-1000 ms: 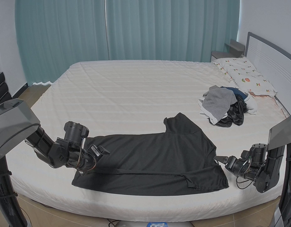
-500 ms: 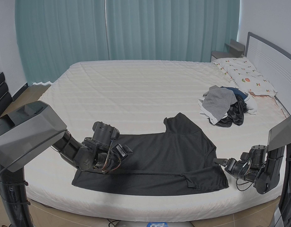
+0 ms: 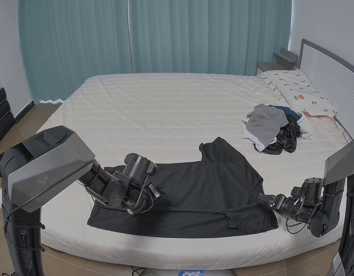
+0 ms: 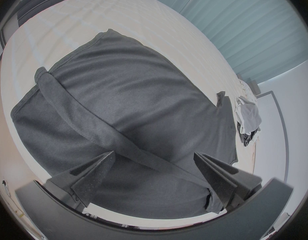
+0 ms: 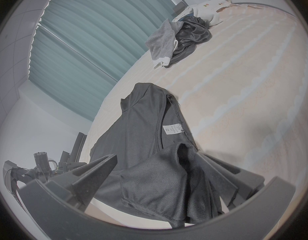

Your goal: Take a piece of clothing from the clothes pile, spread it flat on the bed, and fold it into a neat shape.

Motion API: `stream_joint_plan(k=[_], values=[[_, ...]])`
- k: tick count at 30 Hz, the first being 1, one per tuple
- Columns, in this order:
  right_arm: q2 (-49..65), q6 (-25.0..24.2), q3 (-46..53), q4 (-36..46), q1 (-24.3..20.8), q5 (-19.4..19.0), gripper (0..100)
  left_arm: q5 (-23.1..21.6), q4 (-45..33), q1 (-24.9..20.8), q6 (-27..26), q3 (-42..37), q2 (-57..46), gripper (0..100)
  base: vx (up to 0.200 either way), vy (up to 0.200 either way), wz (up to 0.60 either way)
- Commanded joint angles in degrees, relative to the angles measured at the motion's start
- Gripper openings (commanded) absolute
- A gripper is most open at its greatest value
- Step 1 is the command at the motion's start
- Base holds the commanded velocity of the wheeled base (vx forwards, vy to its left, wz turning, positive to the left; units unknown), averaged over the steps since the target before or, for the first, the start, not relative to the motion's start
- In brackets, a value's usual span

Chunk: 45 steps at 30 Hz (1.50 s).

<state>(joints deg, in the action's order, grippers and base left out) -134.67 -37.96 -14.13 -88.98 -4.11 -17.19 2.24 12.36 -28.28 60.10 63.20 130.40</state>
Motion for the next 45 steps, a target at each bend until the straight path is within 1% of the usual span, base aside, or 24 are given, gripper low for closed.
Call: stream_joint_plan(k=[1, 8, 10, 20, 21, 26, 32, 38, 44, 45], values=[[-0.24, -0.01, 0.07, -0.41, -0.02, -0.04, 100, 0.04, -0.76, -0.02, 0.02, -0.09, 0.29, 100, 0.000, 0.000, 0.00], [-0.33, -0.01, -0.37, -0.41, -0.11, -0.13, 100, -0.05, -1.20, -0.28, -0.77, -0.88, 0.64, 100, 0.000, 0.000, 0.00], [-0.33, -0.01, -0.37, -0.41, -0.20, -0.13, 100, -0.05, -1.20, -0.11, -1.65, -0.27, 1.96, 100, 0.000, 0.000, 0.00], [-0.59, 0.08, -0.37, -0.41, -0.11, -0.04, 100, 0.22, -0.85, 0.42, -2.27, 1.05, 3.02, 100, 0.000, 0.000, 0.00], [-0.59, 0.08, -0.46, -0.41, -0.11, -0.04, 100, 1.01, -0.76, 1.30, -3.67, 1.76, 3.37, 100, 0.000, 0.000, 0.00], [-0.59, 0.08, -0.81, -0.41, -0.11, -0.04, 100, 3.65, -0.50, 3.58, -4.03, 4.66, 4.51, 100, 0.000, 0.000, 0.00], [-0.59, 0.08, -0.81, -0.41, -0.11, 0.05, 100, 3.82, -0.23, 5.43, -3.67, 6.68, 5.30, 100, 0.000, 0.000, 0.00], [-0.51, 0.08, -0.81, -0.41, -0.11, 0.05, 100, 3.73, -0.41, 6.13, -3.50, 5.97, 4.69, 100, 0.000, 0.000, 0.00], [-0.51, 0.08, -0.72, -0.41, -0.11, 0.05, 100, 3.73, -0.41, 11.14, -4.20, 5.62, 3.02, 100, 0.000, 0.000, 0.00], [-0.51, 0.08, -0.72, -0.41, -0.11, 0.05, 100, 3.73, -0.41, 11.23, -4.20, 5.62, 3.02, 100, 0.000, 0.000, 0.00]])
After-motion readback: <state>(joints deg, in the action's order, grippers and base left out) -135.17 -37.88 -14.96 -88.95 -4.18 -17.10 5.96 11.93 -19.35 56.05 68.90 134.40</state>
